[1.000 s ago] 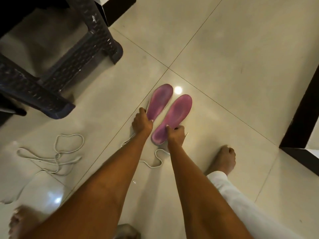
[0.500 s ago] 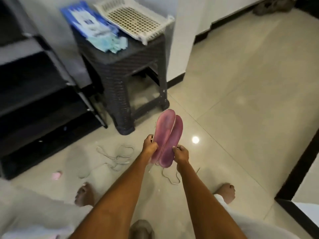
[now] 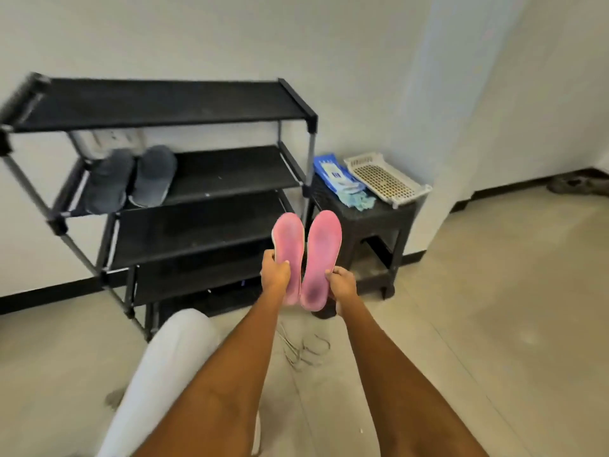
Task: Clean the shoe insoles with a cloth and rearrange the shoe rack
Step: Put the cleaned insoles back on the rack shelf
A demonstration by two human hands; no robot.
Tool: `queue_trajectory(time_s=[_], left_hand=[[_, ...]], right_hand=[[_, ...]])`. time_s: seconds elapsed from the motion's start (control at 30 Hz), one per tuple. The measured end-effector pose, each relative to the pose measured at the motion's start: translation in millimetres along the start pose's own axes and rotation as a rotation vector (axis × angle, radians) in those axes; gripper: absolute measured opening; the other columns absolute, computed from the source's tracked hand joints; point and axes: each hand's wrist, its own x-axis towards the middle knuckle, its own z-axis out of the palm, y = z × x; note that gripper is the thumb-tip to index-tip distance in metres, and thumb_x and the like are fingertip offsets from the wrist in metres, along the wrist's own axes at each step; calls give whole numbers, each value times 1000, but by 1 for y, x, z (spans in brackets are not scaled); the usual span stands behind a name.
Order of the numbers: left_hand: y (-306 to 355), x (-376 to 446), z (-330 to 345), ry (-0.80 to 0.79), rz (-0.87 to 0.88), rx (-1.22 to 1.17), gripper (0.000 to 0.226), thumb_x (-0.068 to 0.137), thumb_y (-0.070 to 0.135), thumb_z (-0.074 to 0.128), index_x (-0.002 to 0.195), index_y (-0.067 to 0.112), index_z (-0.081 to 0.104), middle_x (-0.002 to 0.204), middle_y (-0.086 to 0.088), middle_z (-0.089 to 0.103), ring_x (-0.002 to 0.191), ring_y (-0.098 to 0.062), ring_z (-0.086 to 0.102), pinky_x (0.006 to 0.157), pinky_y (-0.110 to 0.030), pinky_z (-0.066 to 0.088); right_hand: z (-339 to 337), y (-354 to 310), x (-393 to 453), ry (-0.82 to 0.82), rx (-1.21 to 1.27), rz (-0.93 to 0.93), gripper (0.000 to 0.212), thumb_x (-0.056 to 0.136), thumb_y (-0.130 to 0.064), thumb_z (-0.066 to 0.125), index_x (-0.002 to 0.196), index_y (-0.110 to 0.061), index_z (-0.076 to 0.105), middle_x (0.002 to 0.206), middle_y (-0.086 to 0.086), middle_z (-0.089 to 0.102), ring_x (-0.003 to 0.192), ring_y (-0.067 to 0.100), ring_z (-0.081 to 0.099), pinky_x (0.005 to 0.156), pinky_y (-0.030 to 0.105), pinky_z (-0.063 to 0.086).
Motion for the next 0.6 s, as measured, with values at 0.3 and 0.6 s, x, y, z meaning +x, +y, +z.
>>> queue_trajectory(time_s=[0.3,0.6], left_hand=[[93,71,-115,154,146,-108,30,90,4,44,120,9,46,103,-6,53,90,-22,50,76,-32,41],[124,195,-170,205,48,69,32,91,1,42,121,-5,52,119,-25,57,111,-38,54,91,-44,44]], right_hand=[[128,-135,4,-122,-97,-164,20,93,-2,48,98,12,61,103,26,64,102,37,61,91,48,50],[226,-206,85,-206,-241,-159,18,91,-1,50,103,6,62,112,22,62,105,34,61,92,46,51]])
